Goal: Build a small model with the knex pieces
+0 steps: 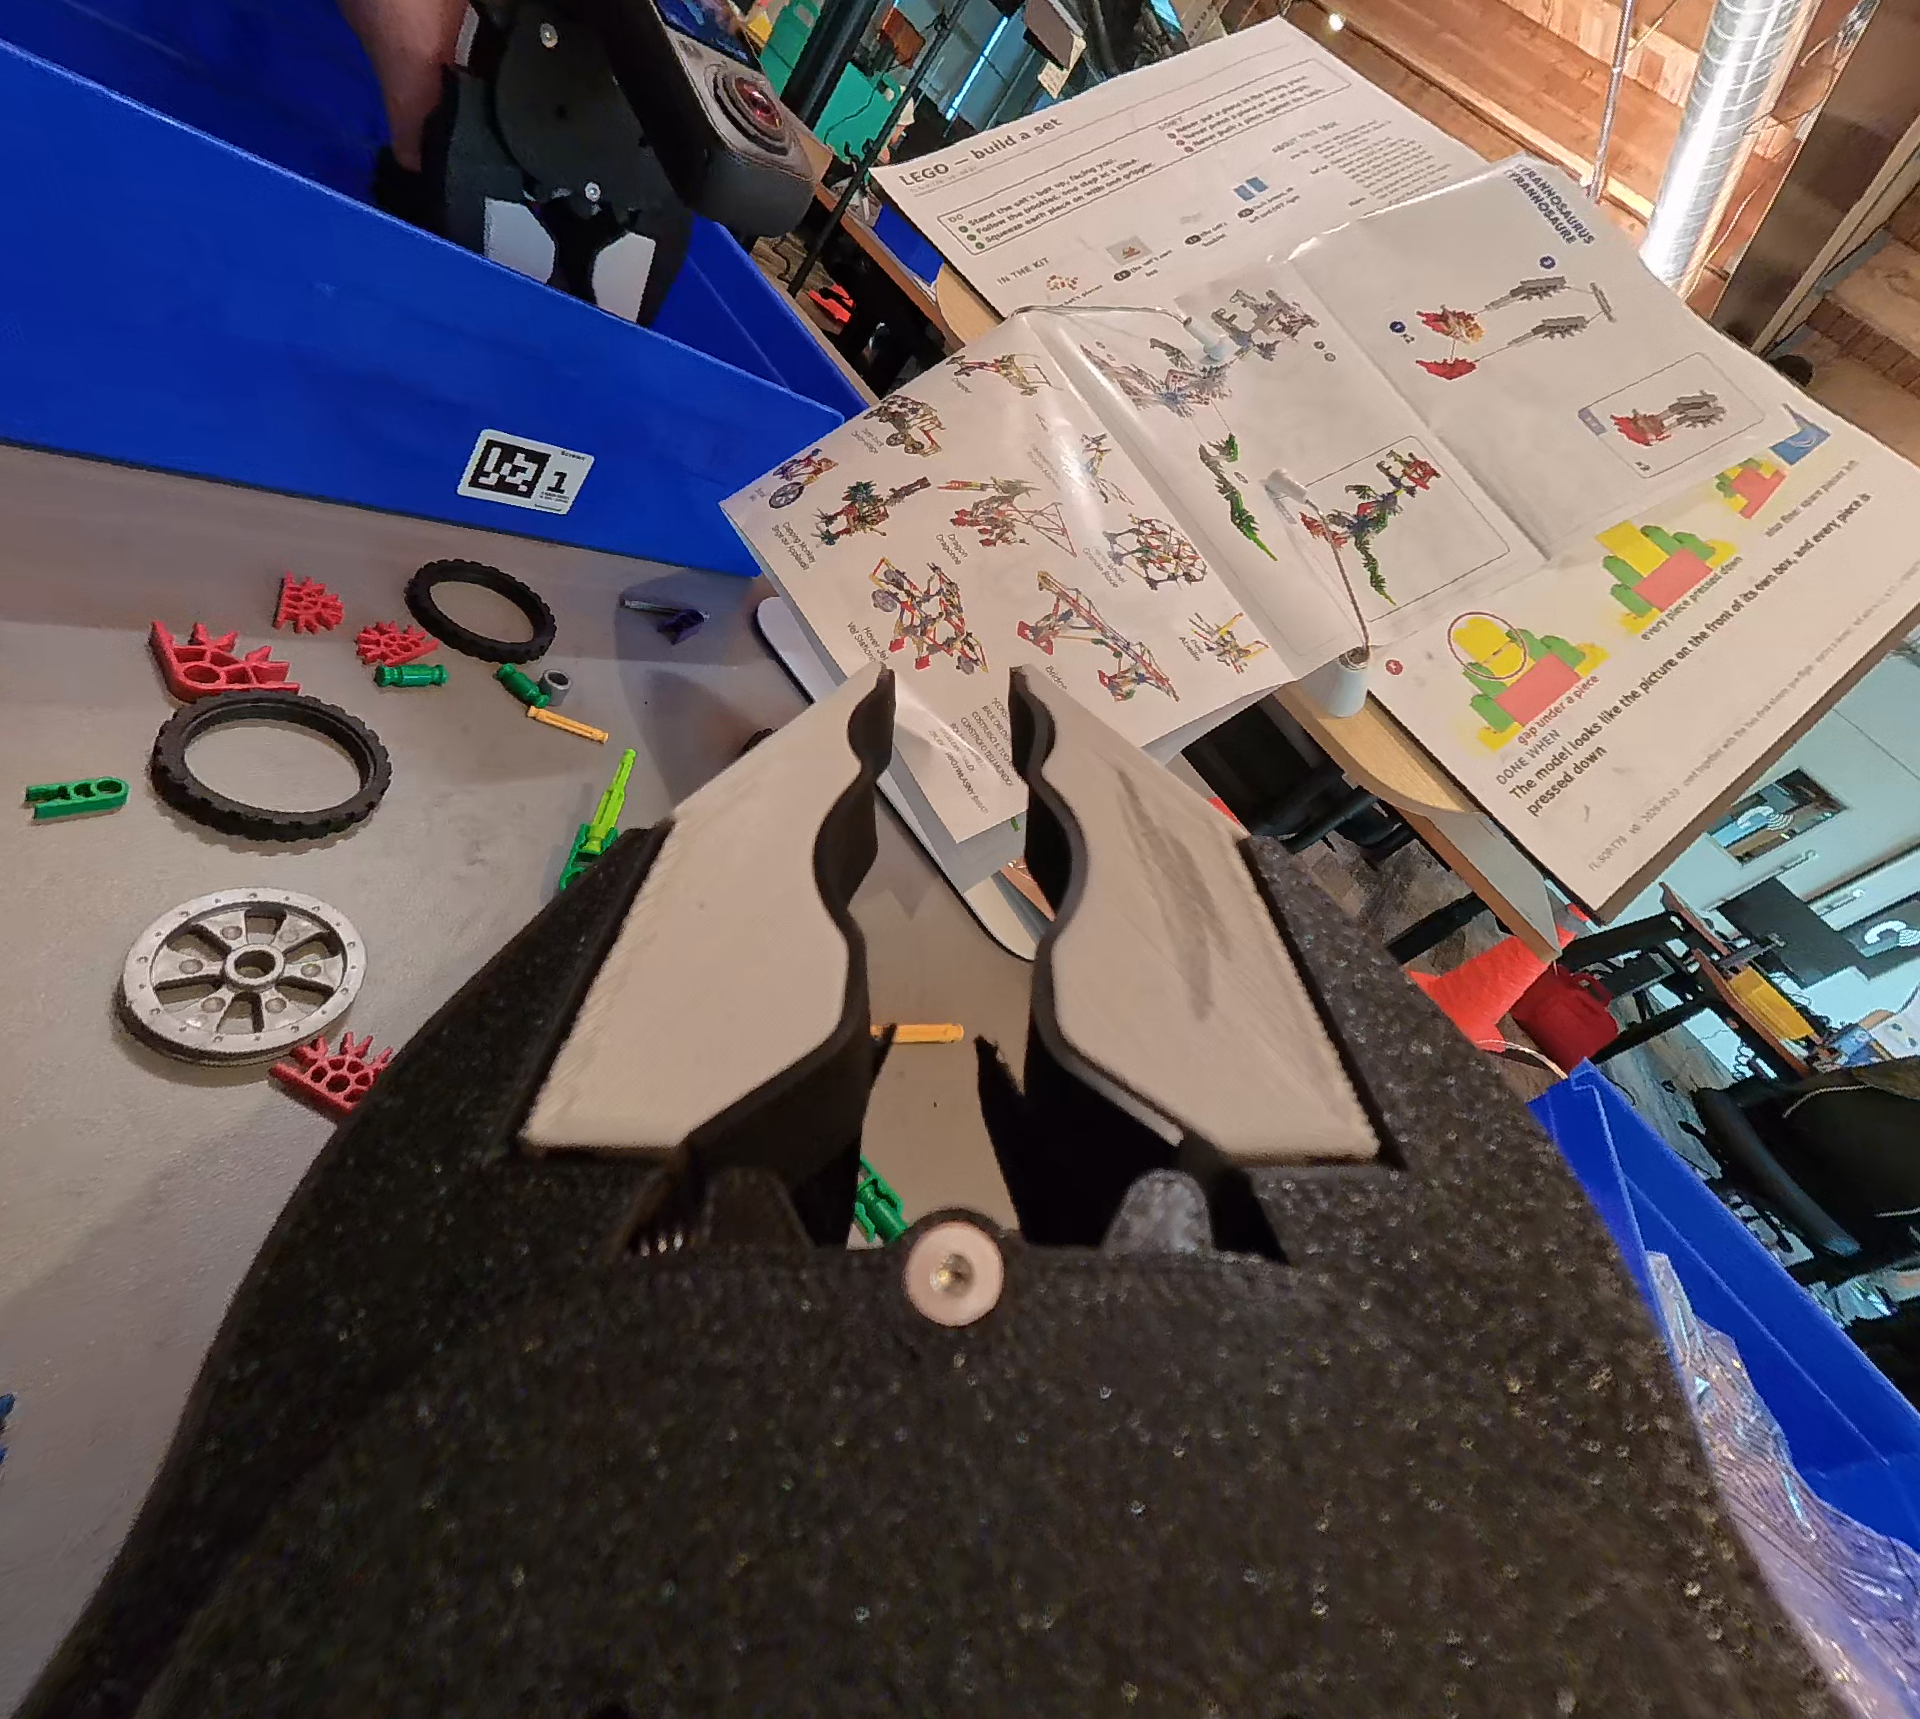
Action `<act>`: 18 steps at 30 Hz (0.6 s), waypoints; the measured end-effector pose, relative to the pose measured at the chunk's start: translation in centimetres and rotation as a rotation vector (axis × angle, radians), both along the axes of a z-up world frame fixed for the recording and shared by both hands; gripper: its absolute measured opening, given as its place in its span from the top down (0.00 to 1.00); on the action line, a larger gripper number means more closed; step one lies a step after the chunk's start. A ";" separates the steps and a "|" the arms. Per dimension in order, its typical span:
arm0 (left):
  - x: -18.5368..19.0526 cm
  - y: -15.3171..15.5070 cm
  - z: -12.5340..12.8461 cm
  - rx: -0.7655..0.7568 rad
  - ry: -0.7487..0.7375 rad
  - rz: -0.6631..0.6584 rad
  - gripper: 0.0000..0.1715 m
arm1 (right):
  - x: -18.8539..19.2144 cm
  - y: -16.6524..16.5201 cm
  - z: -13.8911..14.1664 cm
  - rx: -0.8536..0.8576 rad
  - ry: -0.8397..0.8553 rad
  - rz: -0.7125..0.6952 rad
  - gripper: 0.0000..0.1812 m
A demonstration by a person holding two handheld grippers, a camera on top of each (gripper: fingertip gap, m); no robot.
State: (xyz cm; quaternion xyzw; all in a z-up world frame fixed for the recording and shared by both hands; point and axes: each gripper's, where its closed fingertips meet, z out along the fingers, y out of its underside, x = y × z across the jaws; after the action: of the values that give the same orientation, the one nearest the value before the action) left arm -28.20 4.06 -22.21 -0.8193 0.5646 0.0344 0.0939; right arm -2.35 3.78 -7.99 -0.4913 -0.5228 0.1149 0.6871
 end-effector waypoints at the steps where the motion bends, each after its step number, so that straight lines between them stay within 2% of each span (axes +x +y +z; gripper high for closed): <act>1: 0.0 0.0 0.0 0.006 0.000 -0.002 0.94 | 0.0 0.0 0.0 0.001 0.000 0.000 0.88; 3: -0.1 -0.2 0.0 0.009 0.001 -0.003 0.95 | 0.1 0.0 -0.1 0.003 -0.005 -0.001 0.88; 4: 0.0 -0.4 0.1 0.008 -0.004 -0.007 1.00 | 0.2 0.1 -0.1 0.003 -0.007 -0.003 0.88; 18: 0.3 -4.5 0.7 -0.073 0.003 -0.030 1.00 | 0.5 0.3 -0.1 -0.002 -0.004 -0.008 0.88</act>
State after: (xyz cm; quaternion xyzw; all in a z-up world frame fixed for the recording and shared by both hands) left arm -27.93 -0.42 -21.56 -0.8136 0.5778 0.0136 0.0633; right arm -1.89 4.05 -8.11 -0.4940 -0.5221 0.1117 0.6862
